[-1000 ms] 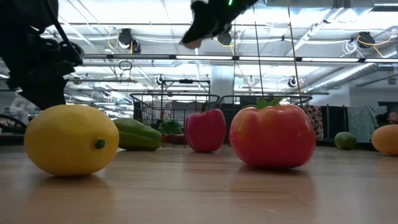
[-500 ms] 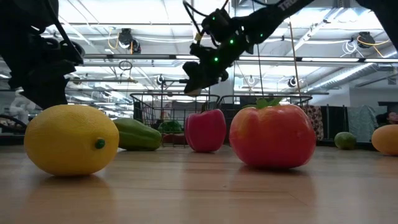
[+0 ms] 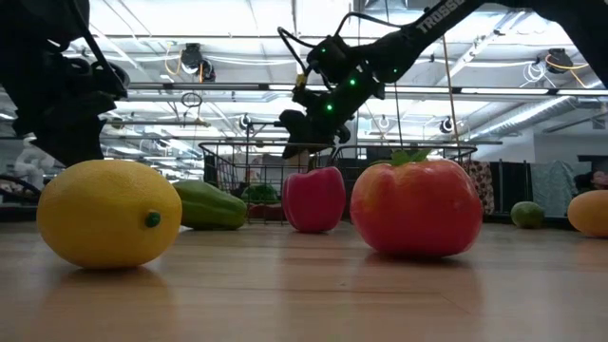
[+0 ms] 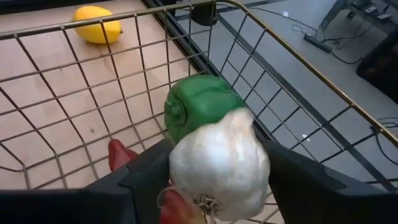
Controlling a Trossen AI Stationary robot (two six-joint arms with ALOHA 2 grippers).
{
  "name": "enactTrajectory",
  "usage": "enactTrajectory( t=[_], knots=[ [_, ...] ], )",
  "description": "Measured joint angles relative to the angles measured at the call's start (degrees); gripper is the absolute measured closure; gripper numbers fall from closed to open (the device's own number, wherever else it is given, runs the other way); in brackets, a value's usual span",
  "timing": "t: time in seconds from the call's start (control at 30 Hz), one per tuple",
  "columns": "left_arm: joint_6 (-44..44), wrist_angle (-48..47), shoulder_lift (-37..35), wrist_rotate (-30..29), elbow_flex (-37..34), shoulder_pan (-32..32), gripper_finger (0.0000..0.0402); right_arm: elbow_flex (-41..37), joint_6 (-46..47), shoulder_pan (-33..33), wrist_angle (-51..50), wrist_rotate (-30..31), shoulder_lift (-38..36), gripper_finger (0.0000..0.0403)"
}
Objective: Sort produce into baskets
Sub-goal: Put the middle garlic into the left mesh basket, then put the left garlic into the left mesh basket
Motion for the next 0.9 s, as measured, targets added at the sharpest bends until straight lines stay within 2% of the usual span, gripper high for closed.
enactTrajectory(
  t=[0.27,0.4,0.63,0.73,0.9],
  knots=[
    [-0.02,0.00,0.00,0.00,0.00,0.00,0.0261,0.00,-1.02,0.75,-0.14,0.32,-1.73,0.0124],
    [-0.02,0.00,0.02,0.05,0.00,0.00,0.0261,0.02,-2.32,2.43,-4.50,0.37,-6.79,0.0125],
    [-1.45,0.20,0.02,1.70,-0.04,-0.93,0.0261,0.07,-1.59,8.20,-23.16,0.40,-20.20,0.0134],
    [-5.23,0.17,0.02,2.23,-0.05,-2.42,0.0261,0.07,1.79,12.26,-31.99,0.37,-24.91,0.0139],
    [-8.03,0.16,0.03,-0.21,-0.07,-4.10,0.0261,0.02,10.56,20.56,-42.96,0.90,-29.35,0.0144]
  ],
)
